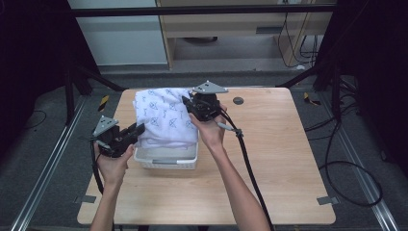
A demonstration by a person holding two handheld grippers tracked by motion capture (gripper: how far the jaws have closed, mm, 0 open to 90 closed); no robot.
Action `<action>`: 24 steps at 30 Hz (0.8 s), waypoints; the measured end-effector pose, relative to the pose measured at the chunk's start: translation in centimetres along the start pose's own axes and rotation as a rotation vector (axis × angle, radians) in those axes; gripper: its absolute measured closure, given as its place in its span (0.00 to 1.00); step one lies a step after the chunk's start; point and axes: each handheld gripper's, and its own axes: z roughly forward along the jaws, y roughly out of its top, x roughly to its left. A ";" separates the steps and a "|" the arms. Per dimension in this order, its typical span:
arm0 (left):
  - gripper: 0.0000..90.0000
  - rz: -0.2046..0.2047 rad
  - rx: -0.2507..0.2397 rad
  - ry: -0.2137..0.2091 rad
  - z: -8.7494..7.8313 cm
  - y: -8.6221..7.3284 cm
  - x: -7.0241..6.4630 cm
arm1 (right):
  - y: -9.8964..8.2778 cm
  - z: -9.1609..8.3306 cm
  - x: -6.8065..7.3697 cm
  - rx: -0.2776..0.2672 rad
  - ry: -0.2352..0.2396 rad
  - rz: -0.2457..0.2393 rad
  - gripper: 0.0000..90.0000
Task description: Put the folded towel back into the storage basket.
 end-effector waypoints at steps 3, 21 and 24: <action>0.83 -0.002 0.008 0.004 0.3 -0.2 0.2 | -0.2 0.4 0.0 0.007 -0.002 0.001 0.85; 0.83 -0.011 0.078 0.037 2.4 -1.7 2.0 | -2.7 3.4 -0.3 0.068 -0.004 0.025 0.85; 0.83 -0.006 0.095 0.040 2.9 -2.1 2.0 | -3.1 3.8 -0.3 0.083 -0.009 0.024 0.85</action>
